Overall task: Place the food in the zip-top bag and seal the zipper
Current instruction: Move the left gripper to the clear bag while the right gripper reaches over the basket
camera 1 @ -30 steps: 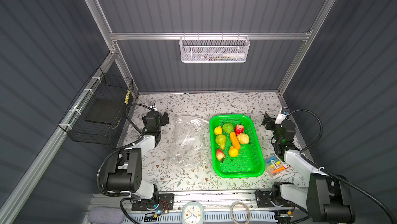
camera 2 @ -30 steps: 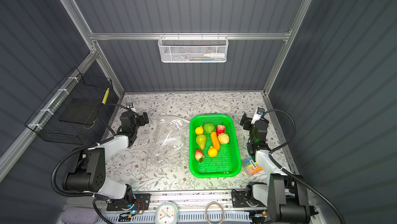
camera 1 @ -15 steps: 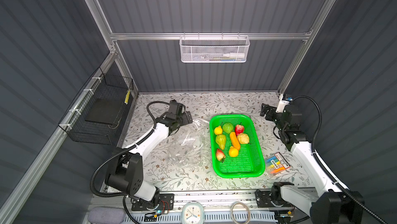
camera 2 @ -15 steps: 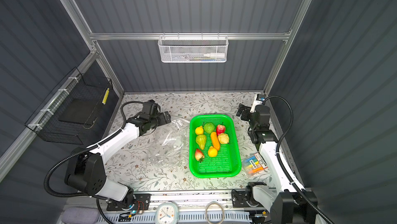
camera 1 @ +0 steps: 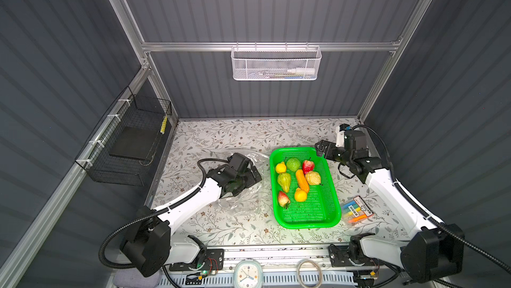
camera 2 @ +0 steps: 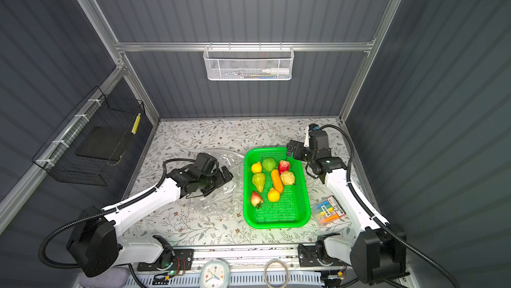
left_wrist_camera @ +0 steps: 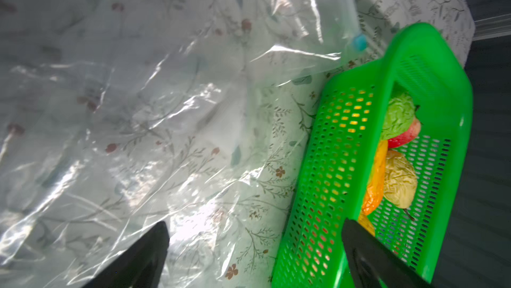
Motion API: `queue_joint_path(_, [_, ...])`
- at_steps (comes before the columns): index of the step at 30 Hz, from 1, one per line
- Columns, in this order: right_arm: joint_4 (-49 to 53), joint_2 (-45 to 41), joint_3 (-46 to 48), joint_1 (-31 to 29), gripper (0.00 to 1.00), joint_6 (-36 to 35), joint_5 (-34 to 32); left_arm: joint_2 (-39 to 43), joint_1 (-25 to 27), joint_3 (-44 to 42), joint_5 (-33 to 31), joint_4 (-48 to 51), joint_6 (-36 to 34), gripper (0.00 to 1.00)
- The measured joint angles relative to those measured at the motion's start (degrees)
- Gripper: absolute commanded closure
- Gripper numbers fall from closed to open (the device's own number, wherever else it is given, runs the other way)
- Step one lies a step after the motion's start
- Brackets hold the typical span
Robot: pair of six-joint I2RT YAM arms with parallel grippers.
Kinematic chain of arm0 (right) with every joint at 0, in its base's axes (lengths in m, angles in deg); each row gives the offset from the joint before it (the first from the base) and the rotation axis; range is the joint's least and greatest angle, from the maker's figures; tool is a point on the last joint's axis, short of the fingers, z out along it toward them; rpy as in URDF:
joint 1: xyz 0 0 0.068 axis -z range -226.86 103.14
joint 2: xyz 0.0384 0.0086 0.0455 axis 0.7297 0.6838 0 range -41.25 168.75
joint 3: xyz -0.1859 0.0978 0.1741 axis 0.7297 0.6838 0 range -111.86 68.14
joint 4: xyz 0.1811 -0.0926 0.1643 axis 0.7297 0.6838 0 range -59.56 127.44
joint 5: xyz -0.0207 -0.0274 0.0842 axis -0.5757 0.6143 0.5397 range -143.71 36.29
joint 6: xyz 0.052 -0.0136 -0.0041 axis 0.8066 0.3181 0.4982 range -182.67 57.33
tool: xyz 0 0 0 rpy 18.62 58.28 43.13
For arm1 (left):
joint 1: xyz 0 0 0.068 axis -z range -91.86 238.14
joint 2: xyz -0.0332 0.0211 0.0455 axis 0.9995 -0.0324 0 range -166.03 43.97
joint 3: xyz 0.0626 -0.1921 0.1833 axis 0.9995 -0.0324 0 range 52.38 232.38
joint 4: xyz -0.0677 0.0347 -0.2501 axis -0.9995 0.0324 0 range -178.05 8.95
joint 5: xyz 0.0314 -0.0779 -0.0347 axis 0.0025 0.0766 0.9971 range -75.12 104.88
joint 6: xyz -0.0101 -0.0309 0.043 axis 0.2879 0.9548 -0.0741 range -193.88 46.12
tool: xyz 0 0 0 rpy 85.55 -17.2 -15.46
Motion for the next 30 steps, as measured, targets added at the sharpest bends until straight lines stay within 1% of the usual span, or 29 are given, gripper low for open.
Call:
queue_joint_path(4, [0.4, 3.3, -4.5, -5.5, 0.08, -0.5, 2.2, 1.5, 0.0, -3.7, -0.6, 1.9, 2.9, 0.01])
queue_joint_path(10, [0.4, 13.6, -15.4, -11.9, 0.16, -2.7, 6.5, 3.0, -1.5, -6.5, -1.3, 2.3, 4.1, 0.01])
queue_joint_path(13, [0.7, 19.0, -20.4, -14.8, 0.21, -4.2, 8.2, 3.0, -4.3, -8.3, -1.5, 2.5, 3.5, 0.01])
queue_joint_path(16, [1.6, 24.9, -26.2, -17.5, 0.27, -5.5, 10.0, 3.0, -9.4, -10.6, -1.5, 2.5, 1.7, 0.01])
queue_joint_path(19, [3.7, 31.5, -33.2, -19.6, 0.28, -6.6, 11.5, 2.9, -13.2, -11.6, -2.3, 3.3, -0.6, 0.00])
queue_joint_path(21, [5.0, 35.3, -37.2, -20.9, 0.29, -7.2, 11.9, 2.5, -13.9, -11.2, -3.1, 3.5, -2.7, 0.01])
queue_joint_path(23, [7.1, 38.9, -41.1, -22.2, 0.31, -7.1, 11.8, 0.6, -14.3, -9.7, -3.9, 4.0, -5.0, 0.01])
queue_joint_path(25, [9.2, 41.5, -43.8, -23.5, 0.28, -7.1, 10.8, -1.6, -14.8, -7.9, -5.0, 4.4, -7.4, 0.01])
queue_joint_path(27, [11.5, 42.7, -45.1, -24.9, 0.27, -6.4, 8.3, -3.7, -15.8, -6.2, -6.5, 4.8, -9.8, 0.01])
queue_joint_path(30, [15.6, 42.6, -45.1, -26.7, 0.27, -4.7, 3.3, -5.6, -19.1, -4.4, -8.7, 5.0, -13.7, 0.01])
